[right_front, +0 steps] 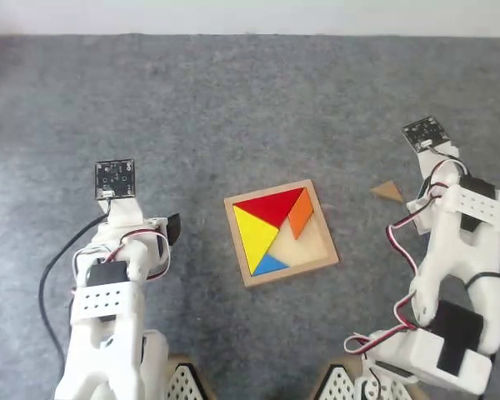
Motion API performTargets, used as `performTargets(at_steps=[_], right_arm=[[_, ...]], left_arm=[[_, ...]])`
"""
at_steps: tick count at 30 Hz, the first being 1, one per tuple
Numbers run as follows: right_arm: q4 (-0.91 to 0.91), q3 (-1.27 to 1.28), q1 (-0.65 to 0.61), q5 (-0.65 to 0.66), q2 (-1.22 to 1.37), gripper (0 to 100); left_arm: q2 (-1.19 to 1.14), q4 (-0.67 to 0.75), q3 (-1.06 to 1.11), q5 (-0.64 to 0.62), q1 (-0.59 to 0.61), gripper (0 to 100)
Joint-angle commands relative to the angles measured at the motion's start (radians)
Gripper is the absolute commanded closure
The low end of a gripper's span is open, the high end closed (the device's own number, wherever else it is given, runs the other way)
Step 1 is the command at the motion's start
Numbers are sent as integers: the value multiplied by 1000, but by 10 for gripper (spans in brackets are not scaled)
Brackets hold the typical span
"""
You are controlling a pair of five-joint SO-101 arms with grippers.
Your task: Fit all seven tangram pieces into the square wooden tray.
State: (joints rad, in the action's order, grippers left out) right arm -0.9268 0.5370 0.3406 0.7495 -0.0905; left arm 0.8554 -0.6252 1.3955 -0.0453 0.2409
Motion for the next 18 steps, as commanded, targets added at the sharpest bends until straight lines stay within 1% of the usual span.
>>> performTargets(at_steps=[1,5,9,12,15,18], right_arm=[[-1,-52,-19,-78,-8,806],[-44,-23,-128,-167,-27,807],[-76,-15,-259,-336,-81,807],[-76,12,-394,-454,-128,808],[-68,46,-544,-545,-137,808],[-68,46,-664,-583,-137,808]], left_arm=[[11,21,-4,12,-2,731],[8,21,-4,12,-2,731],[6,21,-4,12,-2,731],[8,21,-4,12,-2,731],[8,21,-4,9,-2,731],[8,21,-4,6,-3,731]])
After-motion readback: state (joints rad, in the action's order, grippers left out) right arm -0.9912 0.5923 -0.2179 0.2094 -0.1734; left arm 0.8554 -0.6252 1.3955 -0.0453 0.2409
